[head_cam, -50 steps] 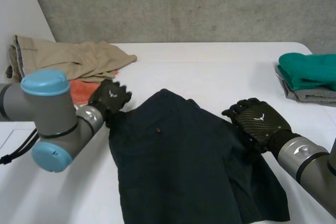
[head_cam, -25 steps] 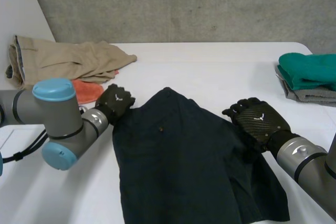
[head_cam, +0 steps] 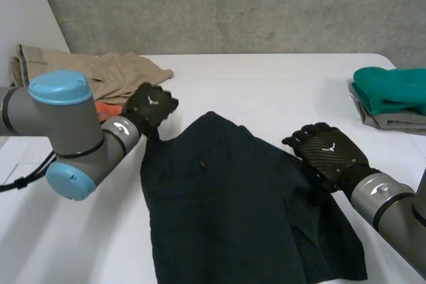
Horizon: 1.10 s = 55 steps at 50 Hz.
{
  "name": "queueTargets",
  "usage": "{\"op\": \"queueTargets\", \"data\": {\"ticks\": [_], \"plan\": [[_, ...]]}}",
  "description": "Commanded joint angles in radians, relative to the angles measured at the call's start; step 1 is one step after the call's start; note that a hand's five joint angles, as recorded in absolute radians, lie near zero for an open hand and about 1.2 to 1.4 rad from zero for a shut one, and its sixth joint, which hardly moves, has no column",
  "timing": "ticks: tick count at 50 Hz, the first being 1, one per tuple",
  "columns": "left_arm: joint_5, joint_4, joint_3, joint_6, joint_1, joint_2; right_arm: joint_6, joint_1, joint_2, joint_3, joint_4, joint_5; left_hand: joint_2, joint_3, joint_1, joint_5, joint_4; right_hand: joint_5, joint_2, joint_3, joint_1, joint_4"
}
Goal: Fold the laundry.
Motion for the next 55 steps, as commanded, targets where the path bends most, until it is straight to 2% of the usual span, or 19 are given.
{"op": "queueTargets", "data": {"ticks": [1, 11, 13, 16, 19, 25, 30, 34, 41, 42, 46, 52, 53, 55], "plan": [[0.014, -0.034, -0.060, 0.004, 0.045, -0.016, 0.000, -0.001, 0.000, 0.000, -0.002, 0.000, 0.071, 0.071, 0.077, 0.082, 0.078, -0.040, -0.026, -0.026, -0.045, -0.024], [0.012, -0.032, -0.005, 0.002, 0.056, -0.095, 0.000, -0.001, 0.003, 0.005, -0.002, 0.000, 0.174, 0.174, 0.179, 0.184, 0.181, -0.040, -0.026, -0.026, -0.045, -0.024], [0.011, -0.035, 0.015, 0.004, 0.057, -0.109, 0.000, -0.001, 0.008, 0.005, -0.003, 0.000, 0.314, 0.314, 0.320, 0.325, 0.321, -0.040, -0.026, -0.026, -0.045, -0.024], [0.002, -0.034, 0.037, 0.004, 0.057, -0.115, 0.000, -0.009, 0.011, 0.003, -0.003, 0.002, 0.797, 0.798, 0.803, 0.808, 0.804, -0.040, -0.026, -0.026, -0.045, -0.024], [-0.014, -0.017, 0.054, 0.001, 0.054, -0.114, -0.001, -0.017, 0.011, 0.000, -0.003, 0.002, 0.799, 0.799, 0.804, 0.810, 0.806, -0.040, -0.026, -0.026, -0.045, -0.024], [-0.113, 0.173, 0.179, -0.027, 0.047, -0.026, 0.000, -0.021, 0.008, -0.014, 0.001, 0.002, 0.799, 0.799, 0.804, 0.810, 0.806, -0.040, -0.026, -0.026, -0.045, -0.024], [-0.182, 0.250, 0.327, -0.119, 0.034, 0.046, 0.003, -0.023, 0.005, -0.027, 0.003, 0.015, 0.799, 0.799, 0.804, 0.810, 0.806, -0.040, -0.026, -0.026, -0.045, -0.024], [-0.176, 0.241, 0.387, -0.194, -0.030, 0.067, 0.002, -0.026, 0.005, -0.034, 0.000, 0.044, 0.799, 0.799, 0.804, 0.810, 0.806, -0.040, -0.026, -0.026, -0.045, -0.024], [-0.123, 0.241, 0.267, -0.238, -0.252, 0.138, 0.006, -0.093, -0.001, -0.040, 0.001, 0.058, 0.799, 0.799, 0.804, 0.810, 0.806, -0.040, -0.026, -0.026, -0.045, -0.024], [-0.103, 0.241, 0.234, -0.258, -0.307, 0.139, 0.009, -0.102, -0.001, -0.040, 0.000, 0.058, 0.799, 0.799, 0.804, 0.810, 0.806, -0.040, -0.026, -0.026, -0.045, -0.024], [-0.064, 0.221, 0.148, -0.323, -0.415, 0.127, 0.012, -0.115, -0.001, -0.043, -0.002, 0.058, 0.799, 0.799, 0.804, 0.810, 0.806, -0.040, -0.026, -0.026, -0.045, -0.024], [-0.061, 0.121, 0.008, -0.332, -0.495, 0.074, 0.012, -0.150, -0.003, -0.041, -0.013, 0.057, 0.799, 0.799, 0.804, 0.810, 0.806, -0.040, -0.026, -0.026, -0.045, -0.024], [-0.066, 0.097, -0.009, -0.317, -0.501, 0.064, 0.011, -0.159, -0.003, -0.044, -0.013, 0.057, 0.320, 0.320, 0.325, 0.330, 0.327, -0.040, -0.026, -0.026, -0.045, -0.024], [-0.073, 0.074, -0.012, -0.294, -0.499, 0.070, 0.011, -0.167, -0.003, -0.049, -0.013, 0.052, -0.179, -0.179, -0.173, -0.168, -0.172, -0.040, -0.026, -0.026, -0.045, -0.024]]}}
